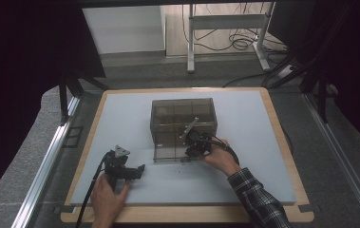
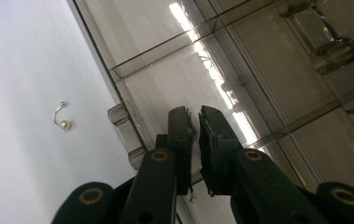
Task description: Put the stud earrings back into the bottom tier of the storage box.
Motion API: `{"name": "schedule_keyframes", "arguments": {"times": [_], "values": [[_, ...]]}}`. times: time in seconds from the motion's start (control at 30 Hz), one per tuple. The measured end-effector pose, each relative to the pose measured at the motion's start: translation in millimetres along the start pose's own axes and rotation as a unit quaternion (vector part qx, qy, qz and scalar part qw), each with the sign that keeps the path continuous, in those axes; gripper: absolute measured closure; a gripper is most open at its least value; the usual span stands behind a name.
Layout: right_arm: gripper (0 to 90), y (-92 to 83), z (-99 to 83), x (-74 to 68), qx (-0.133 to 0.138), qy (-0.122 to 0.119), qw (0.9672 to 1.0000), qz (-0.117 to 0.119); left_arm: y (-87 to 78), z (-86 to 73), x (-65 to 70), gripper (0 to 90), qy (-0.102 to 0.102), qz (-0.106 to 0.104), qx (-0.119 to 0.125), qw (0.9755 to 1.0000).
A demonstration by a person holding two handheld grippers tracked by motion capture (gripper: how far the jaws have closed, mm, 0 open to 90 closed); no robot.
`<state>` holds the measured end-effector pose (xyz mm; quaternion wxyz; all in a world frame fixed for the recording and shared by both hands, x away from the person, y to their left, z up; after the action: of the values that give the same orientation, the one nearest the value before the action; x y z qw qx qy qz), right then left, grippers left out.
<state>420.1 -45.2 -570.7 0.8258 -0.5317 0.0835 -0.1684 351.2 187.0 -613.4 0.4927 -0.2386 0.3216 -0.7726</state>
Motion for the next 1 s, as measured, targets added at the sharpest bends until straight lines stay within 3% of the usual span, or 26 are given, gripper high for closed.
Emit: {"name": "schedule_keyframes", "arguments": {"times": [0.5, 0.73, 1.0], "values": [[79.0, -22.2, 8.2, -9.2, 0.019, 0.000, 0.9997, 0.014, 0.2, 0.2, 0.2, 0.0, -0.002, 0.000, 0.002, 1.0000], [79.1, -28.0, 8.1, -25.9, 0.024, -0.014, 0.9991, 0.031, 0.0, 0.2, -0.3, 0.0, 0.002, 0.000, 0.000, 1.0000], [79.3, -21.6, 6.3, -45.7, 0.024, -0.032, 0.9979, 0.050, 0.2, 0.3, -0.1, 0.0, 0.000, 0.000, 0.002, 1.0000]]}}
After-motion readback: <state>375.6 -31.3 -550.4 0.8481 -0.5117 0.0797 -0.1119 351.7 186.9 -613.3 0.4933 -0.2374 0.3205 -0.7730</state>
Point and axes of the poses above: each handheld gripper's, and its own axes: y roughly forward along the jaws, z roughly out of its top, x roughly to its right, the point moved 8 cm from there along y, roughly forward along the jaws
